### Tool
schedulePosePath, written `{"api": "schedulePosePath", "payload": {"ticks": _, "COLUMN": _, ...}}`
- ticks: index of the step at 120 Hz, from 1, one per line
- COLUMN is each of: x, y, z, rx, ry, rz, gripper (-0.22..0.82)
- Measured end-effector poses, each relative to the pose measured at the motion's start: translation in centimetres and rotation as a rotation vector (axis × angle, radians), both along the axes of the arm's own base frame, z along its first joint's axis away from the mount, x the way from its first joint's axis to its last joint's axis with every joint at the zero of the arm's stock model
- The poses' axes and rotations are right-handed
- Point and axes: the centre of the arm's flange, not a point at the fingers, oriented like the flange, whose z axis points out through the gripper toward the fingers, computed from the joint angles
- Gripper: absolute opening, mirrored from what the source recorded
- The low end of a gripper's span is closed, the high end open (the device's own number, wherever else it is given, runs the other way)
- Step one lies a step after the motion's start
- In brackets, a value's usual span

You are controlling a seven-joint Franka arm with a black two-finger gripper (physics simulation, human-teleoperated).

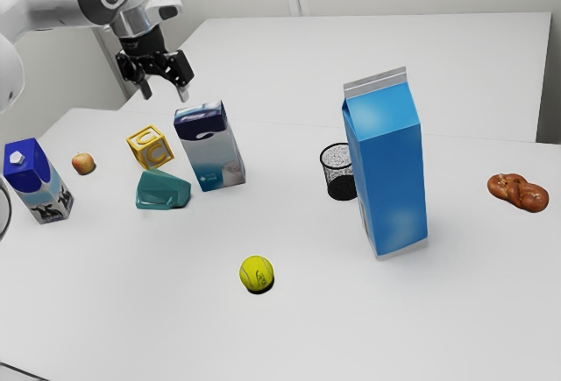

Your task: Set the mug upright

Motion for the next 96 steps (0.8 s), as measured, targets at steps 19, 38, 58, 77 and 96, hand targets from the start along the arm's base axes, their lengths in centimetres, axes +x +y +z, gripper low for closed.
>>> {"api": "schedulePosePath", "payload": {"ticks": 19, "x": -0.1, "y": -0.1, "z": 0.0, "rx": -0.001, "ry": 0.007, "rz": -0.002, "gripper": 0.60}}
{"api": "schedulePosePath", "payload": {"ticks": 38, "x": -0.3, "y": -0.3, "z": -0.6, "rx": -0.017, "ry": 0.023, "rz": -0.002, "gripper": 0.60}}
{"api": "schedulePosePath", "payload": {"ticks": 58, "x": -2.0, "y": 6.2, "z": 0.4, "rx": -0.158, "ry": 0.007, "rz": 0.105, "gripper": 0.60}}
{"api": "schedulePosePath", "payload": {"ticks": 77, "x": -3.1, "y": 14.5, "z": -2.2, "rx": -0.361, "ry": -0.004, "rz": 0.192, "gripper": 0.60}}
{"api": "schedulePosePath", "payload": {"ticks": 96, "x": -2.8, "y": 20.9, "z": -8.3, "rx": -0.556, "ry": -0.016, "rz": 0.222, "gripper": 0.60}}
